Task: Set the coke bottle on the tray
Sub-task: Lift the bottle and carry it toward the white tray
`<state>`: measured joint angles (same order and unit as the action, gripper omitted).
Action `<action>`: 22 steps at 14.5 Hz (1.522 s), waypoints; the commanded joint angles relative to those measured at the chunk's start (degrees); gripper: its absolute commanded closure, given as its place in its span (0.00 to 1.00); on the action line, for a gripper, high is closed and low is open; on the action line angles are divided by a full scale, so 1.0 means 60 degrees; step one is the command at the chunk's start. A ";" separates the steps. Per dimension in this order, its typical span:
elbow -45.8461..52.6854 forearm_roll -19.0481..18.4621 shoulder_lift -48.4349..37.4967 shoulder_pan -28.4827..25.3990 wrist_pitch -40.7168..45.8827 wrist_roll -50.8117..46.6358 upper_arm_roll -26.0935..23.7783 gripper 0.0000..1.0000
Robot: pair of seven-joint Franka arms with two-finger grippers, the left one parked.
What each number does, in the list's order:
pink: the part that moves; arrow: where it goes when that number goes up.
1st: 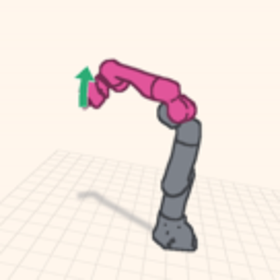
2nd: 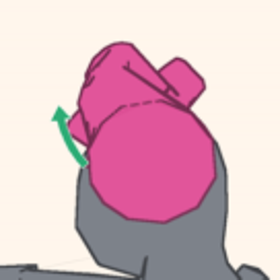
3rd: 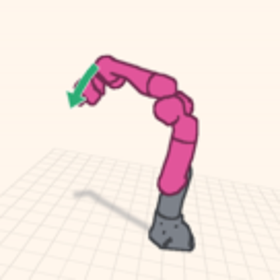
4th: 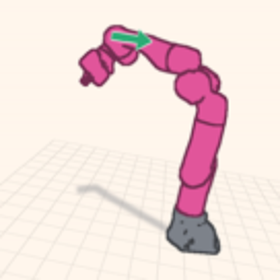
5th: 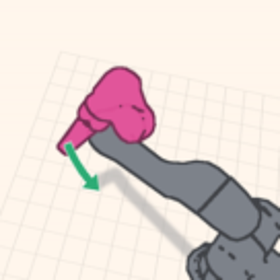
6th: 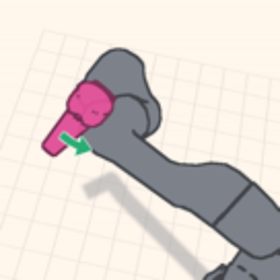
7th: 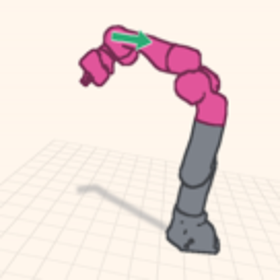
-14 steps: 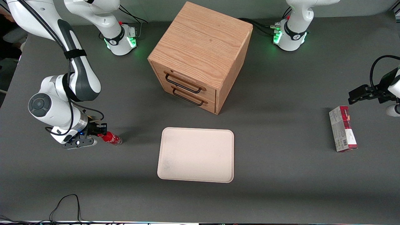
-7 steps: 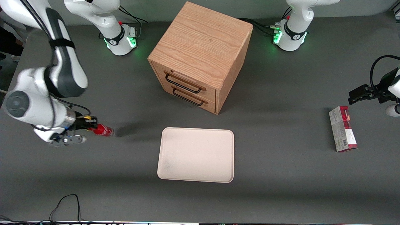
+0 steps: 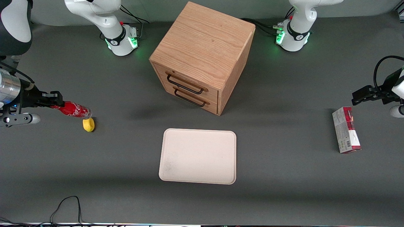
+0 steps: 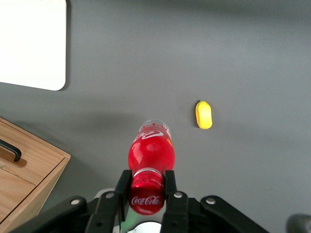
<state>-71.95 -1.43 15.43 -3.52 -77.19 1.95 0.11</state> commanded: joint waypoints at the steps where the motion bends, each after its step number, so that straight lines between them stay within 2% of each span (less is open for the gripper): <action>1: 0.0624 0.0018 0.0446 0.0030 0.0297 0.0100 0.0011 1.00; 5: 0.1192 0.0018 0.0839 0.0015 0.0355 -0.0133 -0.0076 1.00; 6: 0.1805 0.0062 0.1320 -0.0028 0.0515 -0.0671 -0.0163 1.00; 9: 0.3886 0.0165 0.3282 -0.0043 0.0562 -0.3157 -0.1376 1.00; 12: 0.4272 0.0092 0.4004 -0.0378 -0.0856 -0.5534 -0.2155 1.00; 16: 0.4287 -0.0654 0.4942 -0.1492 -0.2616 -0.7456 -0.2142 1.00; 21: 0.4272 -0.0743 0.5410 -0.1698 -0.3115 -0.8233 -0.2084 1.00; 22: 0.4257 -0.1033 0.5601 -0.1800 -0.3406 -0.8453 -0.2098 1.00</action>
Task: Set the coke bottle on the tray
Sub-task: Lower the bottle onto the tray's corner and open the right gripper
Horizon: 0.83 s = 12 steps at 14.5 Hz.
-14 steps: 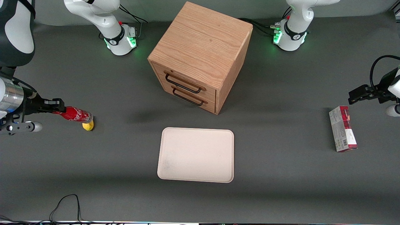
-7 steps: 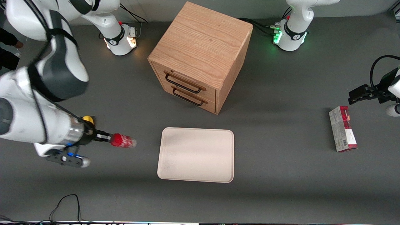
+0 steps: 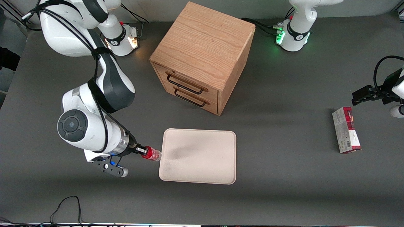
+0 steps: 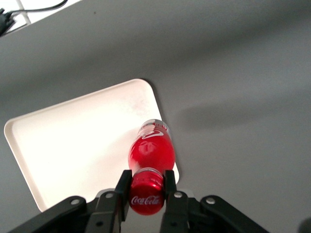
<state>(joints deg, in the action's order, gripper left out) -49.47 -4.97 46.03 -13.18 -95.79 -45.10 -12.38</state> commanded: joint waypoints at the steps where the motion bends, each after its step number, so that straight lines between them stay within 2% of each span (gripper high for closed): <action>1: 0.0525 -0.0750 0.0749 -0.0307 -0.0658 -0.0976 -0.0016 1.00; 6: 0.0511 -0.0944 0.1396 -0.0570 -0.1861 -0.1931 0.0027 1.00; 12: 0.0496 -0.0959 0.1528 -0.0630 -0.2155 -0.2005 0.0013 1.00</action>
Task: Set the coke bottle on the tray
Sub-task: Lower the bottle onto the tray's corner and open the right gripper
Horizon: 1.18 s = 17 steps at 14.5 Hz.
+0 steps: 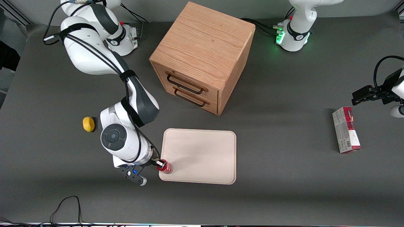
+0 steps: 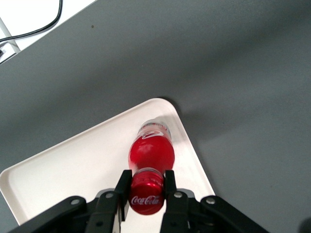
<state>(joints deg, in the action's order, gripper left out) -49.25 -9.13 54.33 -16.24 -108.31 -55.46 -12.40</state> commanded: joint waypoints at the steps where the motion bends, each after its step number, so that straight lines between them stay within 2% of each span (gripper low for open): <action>1: 0.0445 -0.0265 0.0144 -0.0121 -0.0141 -0.0278 0.0016 1.00; 2: 0.0445 -0.0265 0.0144 -0.0121 -0.0156 -0.0278 0.0016 0.74; 3: 0.0431 -0.0294 0.0144 -0.0121 -0.0156 -0.0249 0.0016 0.07; 4: 0.0431 -0.0425 0.0144 -0.0121 -0.0156 -0.0249 0.0016 0.00; 17: 0.0431 -0.0456 0.0144 -0.0121 -0.0156 -0.0278 0.0016 0.00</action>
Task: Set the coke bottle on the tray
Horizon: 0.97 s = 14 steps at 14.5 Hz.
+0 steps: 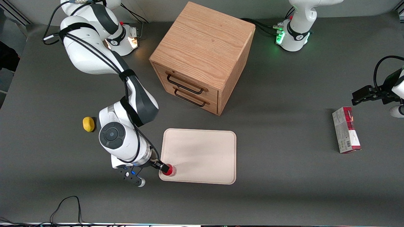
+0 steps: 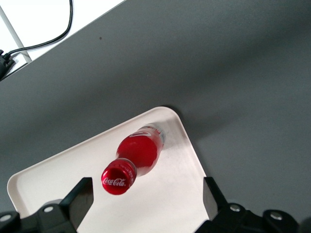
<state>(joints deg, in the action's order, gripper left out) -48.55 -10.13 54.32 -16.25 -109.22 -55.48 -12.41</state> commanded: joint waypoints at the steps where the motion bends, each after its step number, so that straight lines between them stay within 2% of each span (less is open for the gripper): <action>1: 0.0313 -0.0290 0.0145 -0.0119 -0.0005 -0.0274 0.0017 0.00; 4: 0.0298 -0.0348 -0.0190 -0.0002 0.0504 -0.0012 0.0017 0.00; 7: -0.0548 -0.0203 -0.1329 0.0304 0.2494 0.1961 -0.0056 0.00; 10: -0.3338 0.0528 -0.3625 0.1181 0.2632 0.3790 -0.0027 0.00; 14: -0.7325 0.1232 -0.7287 0.2602 0.2602 0.7626 0.0177 0.00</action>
<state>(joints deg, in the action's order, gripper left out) -73.95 -5.42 25.80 -4.51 -91.38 -19.22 -12.20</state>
